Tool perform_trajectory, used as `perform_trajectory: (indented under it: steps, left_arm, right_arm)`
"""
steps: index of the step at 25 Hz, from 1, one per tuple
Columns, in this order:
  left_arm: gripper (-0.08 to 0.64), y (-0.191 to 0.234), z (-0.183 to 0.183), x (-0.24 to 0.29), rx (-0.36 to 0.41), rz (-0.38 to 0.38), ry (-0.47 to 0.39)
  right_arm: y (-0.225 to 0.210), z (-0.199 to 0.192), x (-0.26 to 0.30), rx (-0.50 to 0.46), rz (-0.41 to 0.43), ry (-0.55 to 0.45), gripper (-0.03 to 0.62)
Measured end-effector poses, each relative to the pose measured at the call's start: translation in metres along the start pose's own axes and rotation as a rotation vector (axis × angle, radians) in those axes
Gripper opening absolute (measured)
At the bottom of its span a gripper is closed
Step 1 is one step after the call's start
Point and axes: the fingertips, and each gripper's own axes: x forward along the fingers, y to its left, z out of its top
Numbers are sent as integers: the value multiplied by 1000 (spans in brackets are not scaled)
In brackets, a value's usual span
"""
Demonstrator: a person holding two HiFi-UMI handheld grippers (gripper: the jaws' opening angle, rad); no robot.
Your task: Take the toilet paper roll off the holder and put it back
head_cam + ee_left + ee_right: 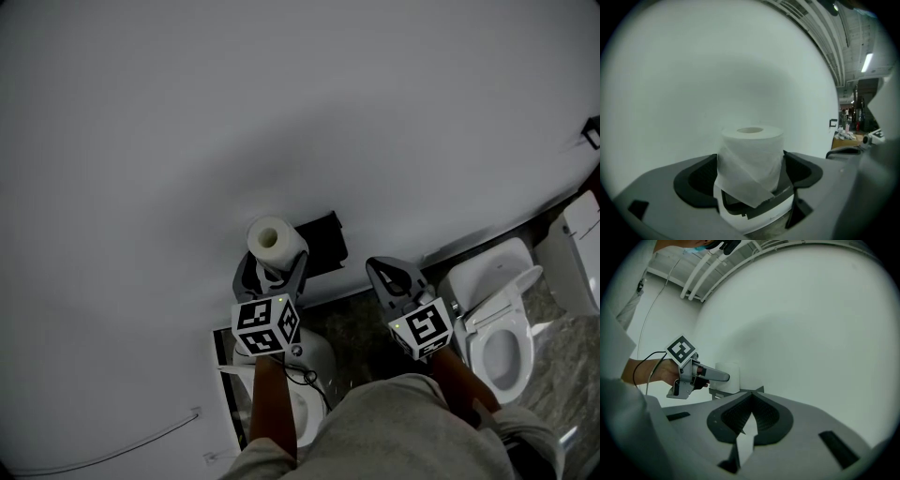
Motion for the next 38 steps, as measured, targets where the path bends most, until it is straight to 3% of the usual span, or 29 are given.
perform_trajectory:
  steps: [6,14,25,38]
  left_arm:
    - [445,3,-1,8,39,47,51]
    - [439,7,3,16,59,88,36]
    - [400,4,3,13,67,41,35]
    - [396,3,13,9,75,9,-41]
  right_arm:
    - [-11,-12,9,49,12,17,5]
    - [-20,-21,22,69,38,25,5]
    - [-9,-27,35,81,84,40,5]
    - [-4,-20,27,69,54,23,5]
